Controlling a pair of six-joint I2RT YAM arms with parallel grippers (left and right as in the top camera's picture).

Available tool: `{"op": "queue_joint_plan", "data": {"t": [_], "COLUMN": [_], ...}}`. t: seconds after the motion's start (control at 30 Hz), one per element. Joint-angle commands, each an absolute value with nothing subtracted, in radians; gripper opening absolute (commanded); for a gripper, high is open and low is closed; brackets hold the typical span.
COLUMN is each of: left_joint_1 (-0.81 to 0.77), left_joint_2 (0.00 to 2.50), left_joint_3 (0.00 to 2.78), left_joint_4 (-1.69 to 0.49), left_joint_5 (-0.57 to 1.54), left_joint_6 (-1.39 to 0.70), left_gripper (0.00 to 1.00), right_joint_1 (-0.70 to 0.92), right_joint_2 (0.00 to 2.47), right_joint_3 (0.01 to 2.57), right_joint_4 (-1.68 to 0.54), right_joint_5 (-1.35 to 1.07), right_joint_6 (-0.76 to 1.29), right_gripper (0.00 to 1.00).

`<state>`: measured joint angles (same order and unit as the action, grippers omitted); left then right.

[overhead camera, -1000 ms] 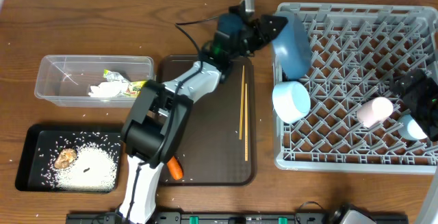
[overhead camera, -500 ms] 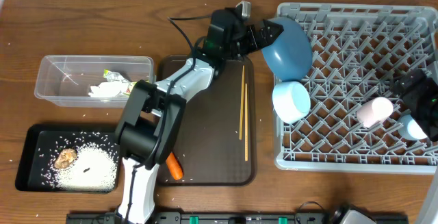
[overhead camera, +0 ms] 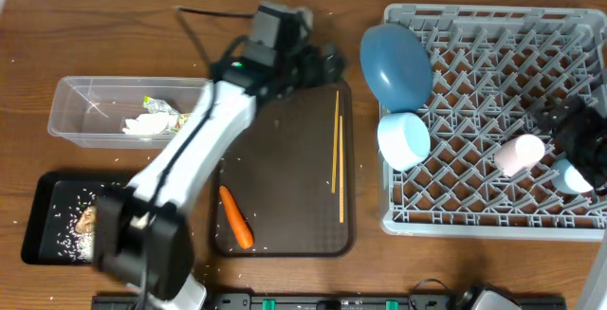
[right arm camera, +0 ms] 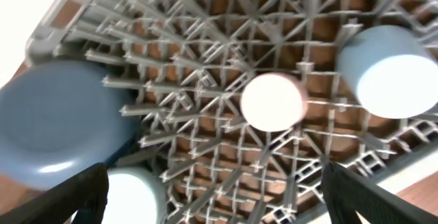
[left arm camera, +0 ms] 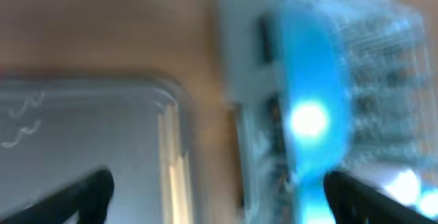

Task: Sort waste into correct bins and load items into the dishwasher rack
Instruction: 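Release blue plate and withdraw left gripper from rack, then grasp orange carrot on brown tray with left gripper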

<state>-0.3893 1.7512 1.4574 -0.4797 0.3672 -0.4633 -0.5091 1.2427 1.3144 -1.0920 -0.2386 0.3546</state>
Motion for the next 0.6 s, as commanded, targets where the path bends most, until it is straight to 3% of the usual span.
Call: {"op": "queue_joint_plan", "data": {"t": [0.0, 0.1, 0.2, 0.27, 0.33, 0.57], "left_joint_1": [-0.385, -0.385, -0.385, -0.389, -0.397, -0.418], "left_joint_2": [1.661, 1.636, 1.636, 1.636, 1.634, 1.624], "left_joint_3": [1.463, 1.462, 1.44, 1.393, 1.315, 0.977], "left_joint_4": [-0.691, -0.936, -1.124, -1.2, -1.224, -1.097], "left_joint_5": [0.142, 0.07, 0.032, 0.032, 0.032, 0.034], "left_joint_6": [-0.331, -0.332, -0.421, -0.498, -0.551, -0.725], "left_gripper": [1.0, 0.86, 0.84, 0.77, 0.7, 0.69], "right_joint_1": [-0.461, -0.395, -0.313, -0.262, -0.217, -0.161], "right_joint_2": [1.242, 1.242, 1.242, 1.242, 1.242, 1.242], "right_joint_3": [1.32, 1.32, 1.32, 1.32, 1.32, 1.32], "right_joint_4": [-1.091, -1.085, -1.08, -1.073, -1.065, -1.049], "right_joint_5": [-0.337, -0.352, -0.352, -0.347, -0.344, -0.341], "right_joint_6": [0.259, 0.218, 0.187, 0.184, 0.185, 0.186], "right_gripper": [0.91, 0.91, 0.9, 0.91, 0.91, 0.92]}}
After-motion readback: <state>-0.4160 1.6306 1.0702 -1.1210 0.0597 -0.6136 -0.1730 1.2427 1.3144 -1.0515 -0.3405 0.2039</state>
